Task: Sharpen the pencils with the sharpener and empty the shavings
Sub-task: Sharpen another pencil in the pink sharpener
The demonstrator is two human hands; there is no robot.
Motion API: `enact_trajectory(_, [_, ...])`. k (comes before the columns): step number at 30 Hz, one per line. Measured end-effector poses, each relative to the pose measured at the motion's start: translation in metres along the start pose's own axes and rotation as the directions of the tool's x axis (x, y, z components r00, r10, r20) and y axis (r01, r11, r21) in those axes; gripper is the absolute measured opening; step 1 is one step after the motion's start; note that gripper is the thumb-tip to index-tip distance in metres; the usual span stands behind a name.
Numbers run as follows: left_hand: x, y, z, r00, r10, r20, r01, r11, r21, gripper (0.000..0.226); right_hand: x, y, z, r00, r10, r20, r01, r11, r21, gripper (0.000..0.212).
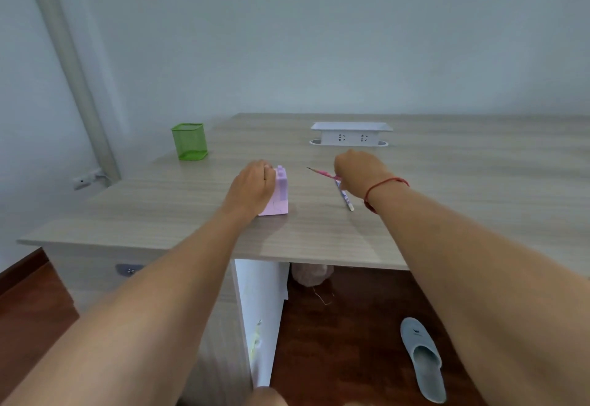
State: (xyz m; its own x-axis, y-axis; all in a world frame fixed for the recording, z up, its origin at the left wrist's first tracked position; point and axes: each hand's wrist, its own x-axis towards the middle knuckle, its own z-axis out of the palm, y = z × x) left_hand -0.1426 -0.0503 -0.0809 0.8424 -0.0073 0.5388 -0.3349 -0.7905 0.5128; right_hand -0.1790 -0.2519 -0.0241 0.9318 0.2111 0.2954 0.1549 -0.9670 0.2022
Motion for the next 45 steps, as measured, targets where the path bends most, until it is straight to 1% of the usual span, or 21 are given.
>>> enact_trajectory(3, [-0.002,0.004,0.001,1.000,-0.015,-0.023,0.015,1.000,0.006,0.030,0.004,0.002,0.003,0.994,0.109,0.016,-0.110,0.976,0.186,0.016])
enact_trajectory(6, [-0.001,0.003,0.002,0.999,-0.021,-0.028,0.022,1.000,0.010,0.030,0.012,0.005,0.009,0.969,0.247,0.023,-0.234,0.881,0.412,0.013])
enact_trajectory(8, [0.003,0.001,0.003,1.000,-0.019,-0.018,0.019,1.000,0.002,0.031,0.017,0.006,0.014,0.949,0.313,0.030,-0.290,0.835,0.467,0.014])
enact_trajectory(10, [0.005,0.001,0.007,0.999,-0.015,-0.029,0.015,1.000,-0.005,0.030,0.022,0.002,0.018,0.939,0.341,0.038,-0.317,0.817,0.482,0.027])
enact_trajectory(11, [0.005,0.002,0.009,0.999,-0.007,-0.047,0.007,1.000,-0.003,0.029,0.025,0.000,0.021,0.937,0.346,0.042,-0.323,0.818,0.476,0.028])
enact_trajectory(12, [0.005,0.002,0.012,0.998,0.002,-0.070,-0.002,1.000,0.000,0.029,0.027,-0.005,0.024,0.938,0.342,0.045,-0.324,0.826,0.462,0.024])
enact_trajectory(15, [0.005,0.002,0.018,0.992,0.027,-0.125,-0.030,0.999,-0.019,0.033,0.032,-0.018,0.038,0.947,0.313,0.070,-0.312,0.854,0.416,0.001])
enact_trajectory(17, [0.006,0.000,0.019,0.988,0.054,-0.145,-0.060,0.998,-0.034,0.038,0.034,-0.026,0.050,0.951,0.298,0.082,-0.307,0.880,0.361,0.018])
enact_trajectory(19, [0.007,-0.002,0.020,0.984,0.074,-0.163,-0.082,0.996,-0.045,0.036,0.035,-0.030,0.060,0.952,0.296,0.076,-0.305,0.894,0.329,0.023])
enact_trajectory(27, [0.009,-0.002,0.026,0.977,0.079,-0.200,-0.094,0.993,-0.065,0.034,0.037,-0.017,0.056,0.947,0.313,0.072,-0.321,0.916,0.241,0.024])
enact_trajectory(34, [0.008,0.000,0.027,0.972,0.080,-0.221,-0.090,0.995,-0.036,0.038,0.025,0.013,0.049,0.922,0.387,-0.009,-0.385,0.920,0.077,0.019])
enact_trajectory(36, [0.008,0.000,0.027,0.971,0.078,-0.226,-0.087,0.996,-0.030,0.039,0.022,0.018,0.053,0.920,0.393,0.012,-0.393,0.919,0.028,0.025])
enact_trajectory(38, [0.008,0.000,0.028,0.970,0.078,-0.231,-0.086,0.996,-0.025,0.040,0.019,0.022,0.060,0.919,0.386,0.080,-0.390,0.920,0.032,0.030])
enact_trajectory(41, [0.008,0.001,0.027,0.967,0.087,-0.240,-0.094,0.995,-0.018,0.042,0.015,0.026,0.068,0.917,0.371,0.147,-0.385,0.920,0.074,0.031])
enact_trajectory(45, [0.008,0.001,0.028,0.965,0.091,-0.245,-0.098,0.995,-0.017,0.043,0.015,0.029,0.063,0.918,0.386,0.094,-0.394,0.915,0.090,0.030])
